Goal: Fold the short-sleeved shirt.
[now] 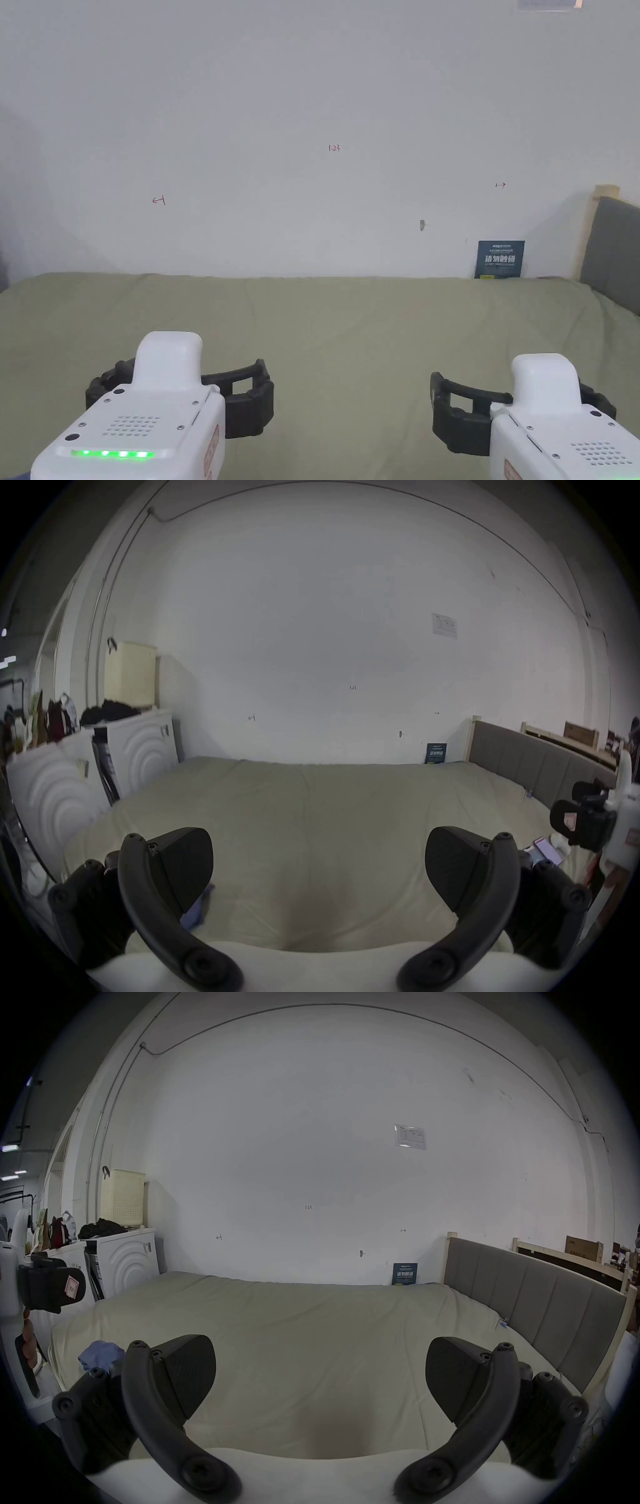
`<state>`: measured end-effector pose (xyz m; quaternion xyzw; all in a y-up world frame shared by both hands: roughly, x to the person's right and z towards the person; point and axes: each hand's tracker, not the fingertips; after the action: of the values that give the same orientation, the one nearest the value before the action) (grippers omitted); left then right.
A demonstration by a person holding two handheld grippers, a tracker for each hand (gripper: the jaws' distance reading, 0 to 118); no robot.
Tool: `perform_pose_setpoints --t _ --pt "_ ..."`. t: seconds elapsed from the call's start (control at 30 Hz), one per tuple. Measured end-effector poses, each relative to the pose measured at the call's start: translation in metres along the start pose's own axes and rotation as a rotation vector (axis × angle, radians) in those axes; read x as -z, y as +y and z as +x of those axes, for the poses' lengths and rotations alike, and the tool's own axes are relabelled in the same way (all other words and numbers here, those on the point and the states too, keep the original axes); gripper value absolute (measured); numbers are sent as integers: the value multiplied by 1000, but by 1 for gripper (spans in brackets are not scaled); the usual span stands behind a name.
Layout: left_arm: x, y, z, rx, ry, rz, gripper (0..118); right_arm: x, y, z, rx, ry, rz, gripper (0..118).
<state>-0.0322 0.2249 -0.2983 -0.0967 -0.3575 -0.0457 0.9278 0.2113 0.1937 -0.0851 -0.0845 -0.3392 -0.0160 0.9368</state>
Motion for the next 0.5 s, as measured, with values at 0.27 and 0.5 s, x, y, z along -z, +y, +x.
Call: perform_pose_setpoints --t 0.27,0.5 --pt "1 -2 1 25 -6 -9 118 -6 1 -4 12 8 5 118" --pt "3 0 -1 15 1 -39 118 -7 6 -4 16 14 10 118"
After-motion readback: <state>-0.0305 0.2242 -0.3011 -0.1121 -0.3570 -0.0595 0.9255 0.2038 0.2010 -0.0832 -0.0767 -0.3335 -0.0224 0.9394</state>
